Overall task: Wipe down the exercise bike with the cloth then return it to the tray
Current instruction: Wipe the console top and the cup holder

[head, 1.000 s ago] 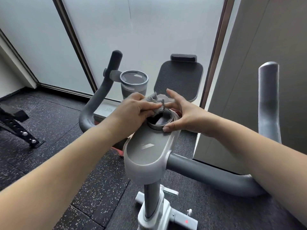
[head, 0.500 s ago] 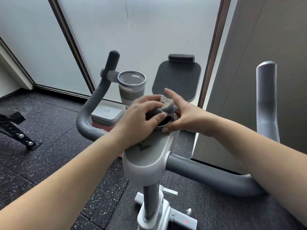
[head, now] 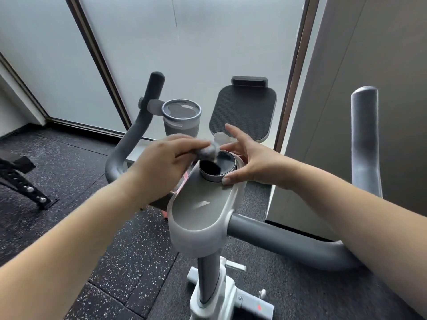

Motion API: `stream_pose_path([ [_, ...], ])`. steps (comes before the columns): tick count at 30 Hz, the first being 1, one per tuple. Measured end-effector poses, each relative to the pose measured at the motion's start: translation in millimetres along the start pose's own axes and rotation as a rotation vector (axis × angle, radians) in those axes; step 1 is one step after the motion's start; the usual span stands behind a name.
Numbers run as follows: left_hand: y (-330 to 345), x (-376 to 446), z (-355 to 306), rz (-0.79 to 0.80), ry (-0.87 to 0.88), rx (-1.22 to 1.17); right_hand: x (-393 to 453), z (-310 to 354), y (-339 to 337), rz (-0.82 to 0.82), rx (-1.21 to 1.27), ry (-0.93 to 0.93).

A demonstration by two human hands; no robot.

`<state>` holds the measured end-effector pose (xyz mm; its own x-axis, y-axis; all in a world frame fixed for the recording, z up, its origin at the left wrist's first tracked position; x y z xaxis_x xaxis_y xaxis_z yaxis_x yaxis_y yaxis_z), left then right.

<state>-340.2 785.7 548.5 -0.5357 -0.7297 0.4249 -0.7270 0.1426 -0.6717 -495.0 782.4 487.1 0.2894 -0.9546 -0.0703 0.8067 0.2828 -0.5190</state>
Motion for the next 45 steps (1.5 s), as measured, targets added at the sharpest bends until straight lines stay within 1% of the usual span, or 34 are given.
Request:
stream_pose_path([
  [1,9.1,4.3,-2.6,-0.003,-0.015,-0.02,-0.4,0.4,-0.8,-0.012,-0.012,0.001],
  [2,23.8,8.1,-5.8,0.036,-0.028,-0.023,-1.1,0.8,-1.3,-0.021,-0.009,0.0],
  [4,50.6,9.8,-10.9,0.132,0.011,0.08,-1.8,1.8,-0.2,-0.021,0.04,-0.005],
  [5,56.0,8.0,-11.5,0.153,0.036,0.129,-2.1,3.0,1.6,-0.008,0.064,-0.007],
  [10,32.5,-3.6,-13.3,0.215,0.123,0.123,-0.2,3.5,2.1,0.016,0.042,-0.004],
  [12,14.5,-9.1,-3.6,0.179,0.05,0.081,-1.9,2.3,1.0,0.06,0.058,0.008],
  [13,4.3,-11.3,0.8,0.11,-0.015,0.026,-3.2,3.0,-0.7,0.07,0.097,0.017],
  [14,-4.5,-13.6,3.8,0.007,-0.082,-0.043,-4.2,4.1,-3.2,0.062,0.147,0.025],
  [15,-8.9,-15.5,4.5,-0.097,-0.132,-0.089,-4.4,4.8,-6.5,0.035,0.192,0.03],
  [16,-5.5,-16.3,0.2,-0.15,-0.154,-0.091,-4.1,4.7,-9.5,0.0,0.222,0.036],
  [17,6.5,-15.2,-7.3,-0.127,-0.146,-0.054,-3.9,3.8,-11.7,-0.036,0.246,0.044],
  [19,42.3,-15.3,-21.8,0.028,-0.093,0.093,-2.9,0.2,-14.2,-0.085,0.279,0.061],
  [20,53.8,-19.0,-25.3,0.079,-0.077,0.177,-2.7,-1.5,-14.5,-0.094,0.282,0.068],
  [21,56.6,-23.9,-23.4,0.097,-0.08,0.229,-2.1,-3.3,-14.4,-0.098,0.276,0.075],
  [23,44.0,-35.5,-13.4,0.086,-0.142,0.205,-0.7,-4.6,-15.9,-0.106,0.243,0.083],
  [25,21.8,-49.7,-3.8,0.039,-0.246,0.121,0.3,-3.6,-17.8,-0.136,0.215,0.067],
  [26,9.9,-55.9,-2.7,-0.019,-0.285,0.083,-0.2,-1.9,-20.6,-0.176,0.204,0.047],
  [28,-6.2,-63.0,-14.1,-0.199,-0.283,0.05,-3.8,2.8,-33.0,-0.324,0.192,-0.019],
  [29,-4.4,-63.0,-25.5,-0.244,-0.25,0.043,-6.7,4.7,-40.5,-0.407,0.189,-0.044],
  [30,5.7,-61.5,-37.3,-0.23,-0.21,0.041,-9.9,5.5,-47.2,-0.476,0.19,-0.054],
  [31,22.4,-60.0,-46.5,-0.162,-0.178,0.076,-12.4,4.3,-52.4,-0.524,0.203,-0.049],
  [33,58.9,-63.4,-54.8,0.002,-0.144,0.295,-14.7,-1.8,-57.2,-0.565,0.234,-0.017],
  [34,68.4,-67.9,-55.3,0.036,-0.131,0.406,-15.2,-4.4,-57.4,-0.57,0.239,0.001],
  [35,70.0,-73.0,-53.2,0.044,-0.146,0.463,-15.7,-6.4,-56.9,-0.569,0.237,0.017],
  [36,66.4,-78.9,-49.9,0.028,-0.168,0.465,-16.1,-7.4,-56.2,-0.567,0.232,0.025],
  [38,51.3,-92.3,-41.3,-0.04,-0.212,0.385,-17.4,-6.7,-54.6,-0.565,0.216,0.032],
  [42,7.2,-105.2,-18.1,-0.261,-0.368,0.167,-20.1,-2.6,-51.5,-0.574,0.202,0.034],
  [44,0.2,-102.1,-24.8,-0.357,-0.339,0.143,-20.6,-1.7,-49.8,-0.573,0.191,0.034],
  [45,4.7,-98.8,-32.2,-0.354,-0.295,0.141,-21.0,-1.6,-49.4,-0.574,0.186,0.034],
])
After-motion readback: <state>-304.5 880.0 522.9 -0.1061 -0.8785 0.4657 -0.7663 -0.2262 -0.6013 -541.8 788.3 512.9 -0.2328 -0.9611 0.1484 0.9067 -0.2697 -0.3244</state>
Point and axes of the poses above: each hand's wrist, its own x-axis towards the middle knuckle, its own y-axis out of the palm, z = x × y, the point moved 8 cm from there along x, towards the middle knuckle, and after that the axes turned 9 degrees about -x, right-handed, at the moved point
